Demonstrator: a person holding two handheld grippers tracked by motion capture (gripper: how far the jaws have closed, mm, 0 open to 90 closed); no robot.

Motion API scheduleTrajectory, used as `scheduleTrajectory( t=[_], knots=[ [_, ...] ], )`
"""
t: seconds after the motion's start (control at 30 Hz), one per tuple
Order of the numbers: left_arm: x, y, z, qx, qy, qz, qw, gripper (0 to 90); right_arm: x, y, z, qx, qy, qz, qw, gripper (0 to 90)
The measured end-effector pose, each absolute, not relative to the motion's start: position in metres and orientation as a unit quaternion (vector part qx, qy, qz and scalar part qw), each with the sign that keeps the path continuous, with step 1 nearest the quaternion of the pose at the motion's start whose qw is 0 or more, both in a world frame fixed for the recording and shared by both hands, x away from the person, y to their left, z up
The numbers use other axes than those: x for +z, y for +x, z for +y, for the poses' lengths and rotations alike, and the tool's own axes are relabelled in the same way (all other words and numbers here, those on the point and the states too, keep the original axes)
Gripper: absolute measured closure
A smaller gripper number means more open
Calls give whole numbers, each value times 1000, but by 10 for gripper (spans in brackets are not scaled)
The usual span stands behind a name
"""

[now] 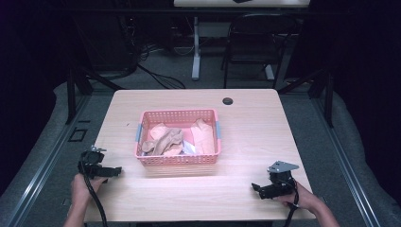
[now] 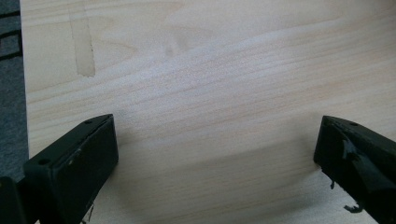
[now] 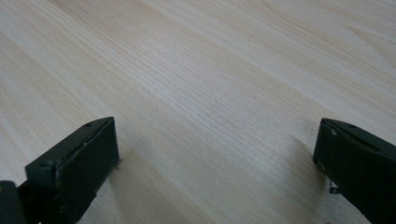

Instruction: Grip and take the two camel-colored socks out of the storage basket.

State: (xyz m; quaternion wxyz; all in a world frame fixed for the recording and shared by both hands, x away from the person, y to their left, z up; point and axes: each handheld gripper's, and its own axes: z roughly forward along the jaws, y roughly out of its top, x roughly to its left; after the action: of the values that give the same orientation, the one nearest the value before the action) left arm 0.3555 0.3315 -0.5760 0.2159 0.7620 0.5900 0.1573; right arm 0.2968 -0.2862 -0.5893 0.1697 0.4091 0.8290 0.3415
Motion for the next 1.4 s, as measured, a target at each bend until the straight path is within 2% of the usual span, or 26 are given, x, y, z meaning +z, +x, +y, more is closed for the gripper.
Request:
scheduleTrajectory(
  t=[0.37, 0.73, 1.4],
  knots=[
    [-575, 357, 332, 153, 768, 585, 213, 0, -589, 297, -286, 341, 410, 828, 171, 0],
    [-570, 359, 337, 121, 776, 584, 205, 3, -589, 297, -286, 342, 410, 828, 171, 0],
    [-531, 359, 328, 98, 806, 536, 230, 1, -589, 297, -286, 343, 408, 829, 170, 0]
  ],
)
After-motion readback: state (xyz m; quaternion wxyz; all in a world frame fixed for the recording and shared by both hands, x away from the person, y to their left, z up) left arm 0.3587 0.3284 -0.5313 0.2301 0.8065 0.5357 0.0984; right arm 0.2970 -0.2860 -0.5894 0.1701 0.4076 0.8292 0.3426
